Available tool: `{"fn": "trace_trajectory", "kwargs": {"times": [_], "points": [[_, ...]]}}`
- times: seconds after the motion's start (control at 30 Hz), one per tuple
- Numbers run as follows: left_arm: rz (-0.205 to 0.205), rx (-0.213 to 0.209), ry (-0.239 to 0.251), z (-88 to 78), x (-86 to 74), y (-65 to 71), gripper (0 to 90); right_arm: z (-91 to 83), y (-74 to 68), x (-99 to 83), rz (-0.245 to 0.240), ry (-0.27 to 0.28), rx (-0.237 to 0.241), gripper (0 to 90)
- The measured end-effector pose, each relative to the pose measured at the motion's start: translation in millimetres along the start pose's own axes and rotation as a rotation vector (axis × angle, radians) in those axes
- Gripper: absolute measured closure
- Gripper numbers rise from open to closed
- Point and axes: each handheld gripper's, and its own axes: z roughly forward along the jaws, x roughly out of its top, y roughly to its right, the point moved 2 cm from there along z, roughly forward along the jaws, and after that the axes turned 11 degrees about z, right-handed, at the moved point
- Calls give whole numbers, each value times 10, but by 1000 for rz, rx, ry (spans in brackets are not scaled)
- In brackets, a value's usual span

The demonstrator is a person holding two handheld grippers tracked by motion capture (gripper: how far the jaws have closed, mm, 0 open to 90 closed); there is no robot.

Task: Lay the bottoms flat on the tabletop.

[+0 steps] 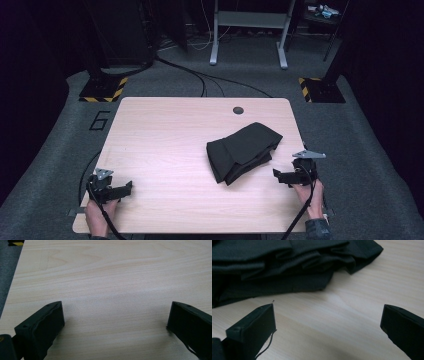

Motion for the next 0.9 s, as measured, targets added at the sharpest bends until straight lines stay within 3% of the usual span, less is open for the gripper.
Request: {"fn": "trace_trajectory", "kwargs": {"times": [0.1, 0.33, 0.67, 0.9], "points": [[-2, -1, -1, 0, 0, 1, 5, 54, -50, 115, -24, -6, 16, 0], [-2, -1, 0, 1, 1, 1, 4, 220, -149, 436, -30, -23, 61, 0], [-1, -2, 0, 1, 0, 0, 5, 459, -195, 766, -53, -42, 76, 0], [0, 0, 0, 1, 1, 0, 5, 809, -130, 827, -36, -137, 76, 31]]}}
